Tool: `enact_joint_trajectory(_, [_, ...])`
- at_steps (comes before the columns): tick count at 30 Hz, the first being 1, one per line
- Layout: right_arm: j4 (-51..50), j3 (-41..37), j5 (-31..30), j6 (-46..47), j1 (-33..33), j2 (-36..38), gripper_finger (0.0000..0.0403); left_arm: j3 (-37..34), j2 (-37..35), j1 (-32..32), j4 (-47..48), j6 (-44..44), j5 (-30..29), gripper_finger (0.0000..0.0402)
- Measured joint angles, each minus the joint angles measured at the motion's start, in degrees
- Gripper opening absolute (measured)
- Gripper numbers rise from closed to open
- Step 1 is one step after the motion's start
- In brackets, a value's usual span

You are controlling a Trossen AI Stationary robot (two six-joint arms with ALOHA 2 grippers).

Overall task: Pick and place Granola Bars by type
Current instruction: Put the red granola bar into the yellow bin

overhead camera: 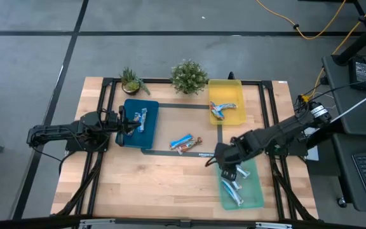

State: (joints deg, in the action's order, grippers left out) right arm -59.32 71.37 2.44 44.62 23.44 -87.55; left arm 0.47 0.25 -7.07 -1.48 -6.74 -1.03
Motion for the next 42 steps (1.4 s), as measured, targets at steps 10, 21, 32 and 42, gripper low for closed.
enact_joint_trajectory(10, [-0.12,6.45,-1.29,-19.44,-11.39,0.0,0.0216,-0.01,-0.01,0.01,0.0,0.0,0.01,0.0012])
enact_joint_trajectory(21, [-0.22,15.54,-4.28,-39.9,-19.26,-0.6,0.022,0.0,-0.01,0.02,0.0,0.0,0.02,0.0012])
enact_joint_trajectory(32, [-2.58,31.73,-5.99,-54.91,-24.71,-8.07,0.0315,-0.01,0.0,0.01,0.01,0.0,0.02,0.0008])
enact_joint_trajectory(42, [-2.48,30.05,-3.63,-61.33,-26.36,-8.09,0.033,0.0,-0.02,0.01,0.0,0.0,0.02,0.001])
